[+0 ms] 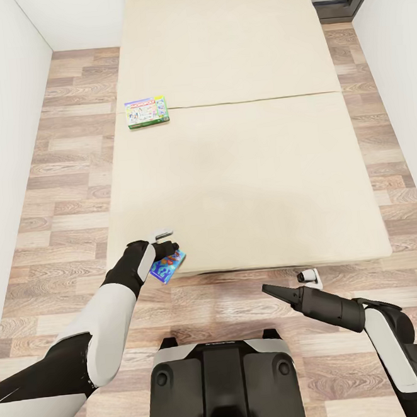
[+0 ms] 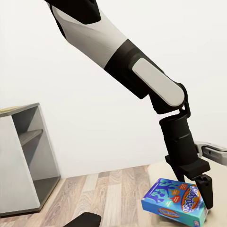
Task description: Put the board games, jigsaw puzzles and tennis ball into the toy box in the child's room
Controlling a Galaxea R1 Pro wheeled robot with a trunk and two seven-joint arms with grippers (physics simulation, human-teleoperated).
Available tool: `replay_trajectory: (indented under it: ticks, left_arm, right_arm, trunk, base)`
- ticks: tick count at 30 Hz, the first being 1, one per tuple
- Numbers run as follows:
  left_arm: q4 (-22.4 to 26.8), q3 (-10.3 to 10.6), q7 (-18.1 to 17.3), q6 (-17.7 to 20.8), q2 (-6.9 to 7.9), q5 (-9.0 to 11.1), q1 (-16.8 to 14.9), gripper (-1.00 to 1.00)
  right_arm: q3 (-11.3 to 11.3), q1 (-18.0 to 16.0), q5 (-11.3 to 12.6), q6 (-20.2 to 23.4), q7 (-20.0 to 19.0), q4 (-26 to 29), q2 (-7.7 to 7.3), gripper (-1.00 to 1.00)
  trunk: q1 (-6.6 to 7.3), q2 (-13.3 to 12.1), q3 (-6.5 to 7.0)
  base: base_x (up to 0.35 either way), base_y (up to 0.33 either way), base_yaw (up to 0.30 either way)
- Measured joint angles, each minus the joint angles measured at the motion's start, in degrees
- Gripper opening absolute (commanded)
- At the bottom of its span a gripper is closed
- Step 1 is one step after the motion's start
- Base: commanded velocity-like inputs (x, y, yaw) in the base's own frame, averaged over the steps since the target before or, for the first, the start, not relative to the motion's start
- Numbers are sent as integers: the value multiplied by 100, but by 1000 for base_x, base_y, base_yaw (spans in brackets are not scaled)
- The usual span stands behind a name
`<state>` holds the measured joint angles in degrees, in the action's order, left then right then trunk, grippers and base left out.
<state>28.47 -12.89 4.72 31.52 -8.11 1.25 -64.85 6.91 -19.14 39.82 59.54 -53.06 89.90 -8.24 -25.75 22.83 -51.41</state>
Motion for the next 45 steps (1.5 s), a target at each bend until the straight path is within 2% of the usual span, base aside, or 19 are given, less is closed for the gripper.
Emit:
replay_trajectory:
  ticks: [45]
  left_arm:
    - [0,-1,0,0,5,1,0,100]
  right_arm:
    - [3,0,0,1,0,0,-1,100]
  trunk:
    - [0,0,0]
  base:
    - [-12,0,0]
